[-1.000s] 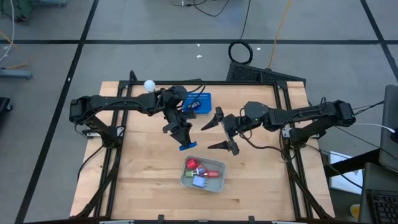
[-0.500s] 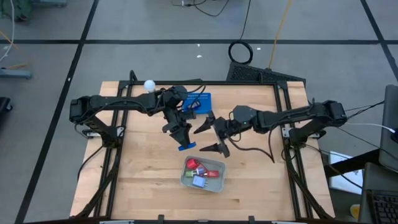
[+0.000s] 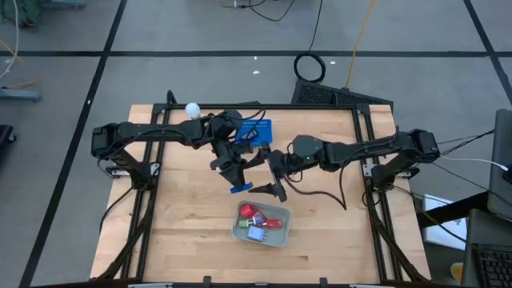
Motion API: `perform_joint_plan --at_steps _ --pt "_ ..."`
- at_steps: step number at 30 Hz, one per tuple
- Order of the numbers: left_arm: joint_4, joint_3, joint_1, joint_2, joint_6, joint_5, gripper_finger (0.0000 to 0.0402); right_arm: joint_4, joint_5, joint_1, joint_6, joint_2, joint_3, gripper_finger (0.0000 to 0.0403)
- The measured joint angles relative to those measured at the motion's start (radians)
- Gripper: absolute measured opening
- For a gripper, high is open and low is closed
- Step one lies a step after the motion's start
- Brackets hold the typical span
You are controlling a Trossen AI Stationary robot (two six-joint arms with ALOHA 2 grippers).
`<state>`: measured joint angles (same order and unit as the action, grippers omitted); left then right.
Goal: Pick & Place Office items
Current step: Put the blue digital clock into the blue bin
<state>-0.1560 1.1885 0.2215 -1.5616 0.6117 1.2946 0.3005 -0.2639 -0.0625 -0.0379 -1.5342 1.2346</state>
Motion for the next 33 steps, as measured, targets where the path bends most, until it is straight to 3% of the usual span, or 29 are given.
perform_joint_plan --at_steps 14,26,33 --pt "0.175 0.0 0.021 -0.086 0.097 0.104 0.0133 -0.099 0.085 -0.038 0.051 -0.004 -0.002 0.0338" --pt "0.187 0.0 0.056 -0.086 0.123 0.121 0.0133 -0.112 0.085 -0.038 0.05 -0.003 -0.002 0.0335" --pt "0.188 0.0 0.059 -0.086 0.124 0.122 0.0133 -0.119 0.085 -0.038 0.053 -0.003 -0.002 0.0265"
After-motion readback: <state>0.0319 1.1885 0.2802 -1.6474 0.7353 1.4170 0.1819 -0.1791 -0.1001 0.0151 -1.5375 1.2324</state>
